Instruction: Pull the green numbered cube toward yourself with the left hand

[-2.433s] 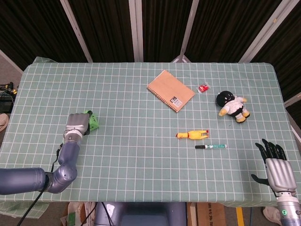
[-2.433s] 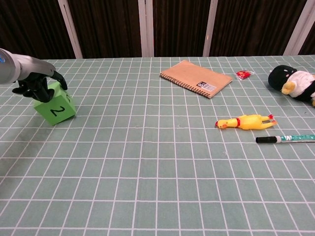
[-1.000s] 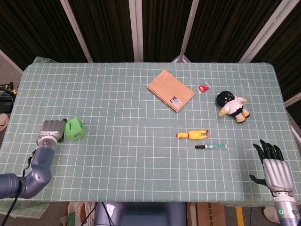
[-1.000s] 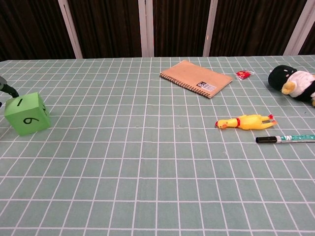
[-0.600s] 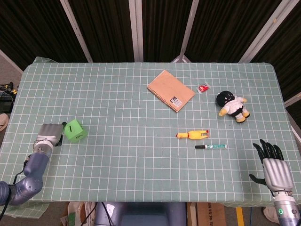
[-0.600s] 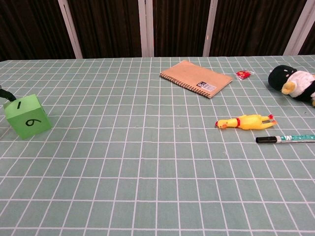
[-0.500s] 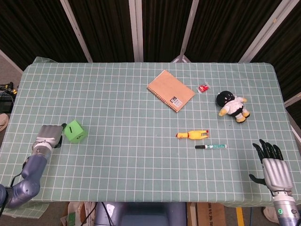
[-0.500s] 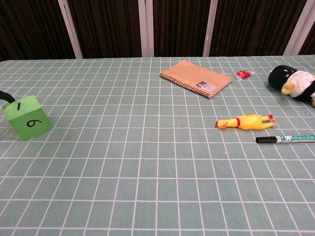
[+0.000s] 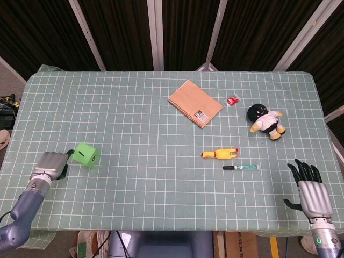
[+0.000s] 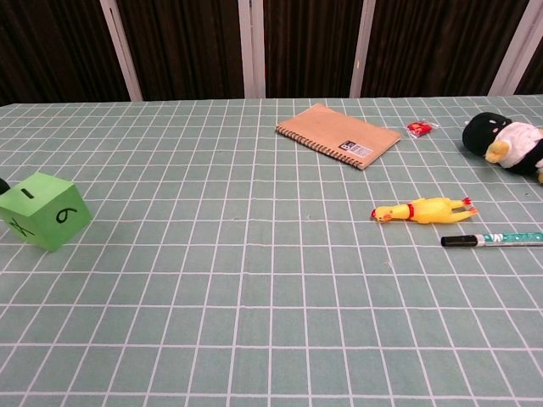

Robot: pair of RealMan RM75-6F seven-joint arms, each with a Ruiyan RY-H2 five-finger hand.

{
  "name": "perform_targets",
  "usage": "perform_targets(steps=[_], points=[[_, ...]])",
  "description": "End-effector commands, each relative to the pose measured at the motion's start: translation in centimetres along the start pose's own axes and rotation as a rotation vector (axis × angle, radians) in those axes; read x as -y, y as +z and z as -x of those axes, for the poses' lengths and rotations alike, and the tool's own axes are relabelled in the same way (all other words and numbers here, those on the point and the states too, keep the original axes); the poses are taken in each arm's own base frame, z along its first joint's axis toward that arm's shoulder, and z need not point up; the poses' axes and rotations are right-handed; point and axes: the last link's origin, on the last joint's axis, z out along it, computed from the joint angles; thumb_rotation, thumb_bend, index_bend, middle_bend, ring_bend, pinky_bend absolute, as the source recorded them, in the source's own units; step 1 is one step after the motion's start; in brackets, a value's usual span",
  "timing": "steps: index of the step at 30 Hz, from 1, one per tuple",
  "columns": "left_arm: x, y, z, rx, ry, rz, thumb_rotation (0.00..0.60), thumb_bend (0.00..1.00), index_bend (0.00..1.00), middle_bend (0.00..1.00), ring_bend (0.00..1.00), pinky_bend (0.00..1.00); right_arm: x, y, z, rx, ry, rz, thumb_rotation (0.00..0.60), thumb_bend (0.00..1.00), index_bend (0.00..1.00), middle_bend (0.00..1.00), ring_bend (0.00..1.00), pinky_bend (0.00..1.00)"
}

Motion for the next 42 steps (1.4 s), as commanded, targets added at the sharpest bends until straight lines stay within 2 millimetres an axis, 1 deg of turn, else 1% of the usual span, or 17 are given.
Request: perform_targets(steps=[1,12,19,25,32,37,40,42], points=[[0.2,-0.5,0.8,0.002,-0.014,0.019,0.600,0.92,0.15,0.85,0.80,0.84,0.0,0.0,-0.1,-0.002,0.002,0.002,0.600,0.15,0.14,0.01,0.02,0.05],[-0.7,-0.6,1.7,-0.017,-0.010,0.070,0.600,0.92,0.15,0.85,0.80,0.84,-0.2,-0.1,-0.2,-0.007,0.002,0.009,0.600,0.15,0.14,0.01,0.02,0.05],[-1.6,-1.0,2.3,-0.004,-0.015,0.113,0.600,0.92,0.15,0.85,0.80,0.84,-0.3,-0.1,-0.3,-0.010,0.002,0.013,0.600,0.15,0.14,0.01,0.02,0.05],[-2.6,-0.9,1.9,-0.027,-0.015,0.138,0.600,0.92,0.15,0.85,0.80,0.84,-0.4,-0.1,-0.3,-0.011,0.004,0.016,0.600,0.15,0.14,0.01,0.02,0.05],[-3.0,0.2,1.4,-0.063,-0.019,0.106,0.600,0.92,0.15,0.85,0.80,0.84,-0.5,-0.1,-0.4,-0.013,0.011,0.021,0.600,0.15,0.14,0.01,0.02,0.05],[-3.9,0.9,1.2,-0.060,-0.006,0.108,0.600,0.91,0.15,0.85,0.80,0.84,-0.4,0.0,-0.3,-0.004,0.009,0.020,0.600,0.15,0.14,0.01,0.02,0.05],[-4.5,0.9,1.3,-0.051,-0.002,0.120,0.600,0.92,0.15,0.85,0.80,0.84,-0.4,0.0,-0.3,-0.005,0.010,0.022,0.600,0.15,0.14,0.01,0.02,0.05],[-4.5,0.7,1.3,-0.049,-0.003,0.121,0.600,0.91,0.15,0.85,0.80,0.84,-0.5,0.0,-0.4,-0.009,0.014,0.025,0.600,0.15,0.14,0.01,0.02,0.05]])
